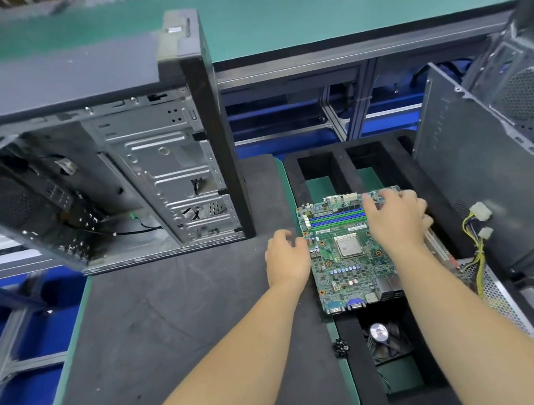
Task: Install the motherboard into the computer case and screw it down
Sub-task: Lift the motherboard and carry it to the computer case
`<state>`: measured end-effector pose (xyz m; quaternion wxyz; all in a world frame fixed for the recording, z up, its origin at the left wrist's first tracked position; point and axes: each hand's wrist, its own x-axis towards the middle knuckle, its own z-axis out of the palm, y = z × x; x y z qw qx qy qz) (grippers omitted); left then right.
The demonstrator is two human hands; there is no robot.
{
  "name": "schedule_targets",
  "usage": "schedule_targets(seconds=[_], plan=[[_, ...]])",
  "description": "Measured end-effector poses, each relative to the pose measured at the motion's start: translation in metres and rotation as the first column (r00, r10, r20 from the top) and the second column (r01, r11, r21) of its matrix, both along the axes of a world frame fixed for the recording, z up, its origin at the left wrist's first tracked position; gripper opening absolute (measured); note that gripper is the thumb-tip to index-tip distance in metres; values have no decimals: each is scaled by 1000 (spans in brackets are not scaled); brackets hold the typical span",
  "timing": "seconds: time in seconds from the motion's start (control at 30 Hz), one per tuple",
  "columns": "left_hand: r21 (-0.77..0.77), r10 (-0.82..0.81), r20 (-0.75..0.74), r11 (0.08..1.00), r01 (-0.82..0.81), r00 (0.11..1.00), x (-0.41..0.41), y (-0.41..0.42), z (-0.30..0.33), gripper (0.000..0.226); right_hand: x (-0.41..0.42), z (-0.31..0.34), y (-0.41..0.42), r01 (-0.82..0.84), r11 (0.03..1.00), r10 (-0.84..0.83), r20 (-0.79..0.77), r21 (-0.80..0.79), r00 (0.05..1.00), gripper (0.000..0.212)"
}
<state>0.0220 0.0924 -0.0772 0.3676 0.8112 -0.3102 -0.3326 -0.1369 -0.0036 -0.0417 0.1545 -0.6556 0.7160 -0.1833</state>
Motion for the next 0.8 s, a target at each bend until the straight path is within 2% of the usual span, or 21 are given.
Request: schedule_targets(seconds=[0.1,0.17,0.23,0.3,0.37,0.47,0.57,0.63,0.7,0.8], plan=[[-85,80,58,994,-75,995,20,10,12,45,39,15,14,-165,970,217,333,-178,917,62],[-106,142,111,986,-130,984,39,16,22,46,68,22,24,-253,939,327,381,-231,865,46],[-126,177,176,980,-157,968,62,22,33,33,101,25,34,-304,929,368,428,-212,825,27],[-168,211,209,970,-178,955,87,31,44,26,133,30,46,-396,909,402,518,-129,755,57],[-228,259,196,950,-213,946,113,44,53,27,164,37,60,-461,880,451,516,-118,728,80],[-310,338,152,909,-280,929,148,64,66,18,198,45,73,-375,916,377,619,-139,690,105],[-358,432,101,856,-373,896,192,89,75,14,227,46,83,-248,959,274,691,-140,669,113],[-358,463,112,844,-399,879,218,102,79,13,239,48,82,-141,981,194,738,-135,646,102],[-343,431,190,871,-352,882,239,110,82,16,247,50,78,-39,992,119,788,-119,604,87],[-330,366,341,909,-255,866,258,114,87,31,254,54,68,-5,994,94,815,-111,571,76]])
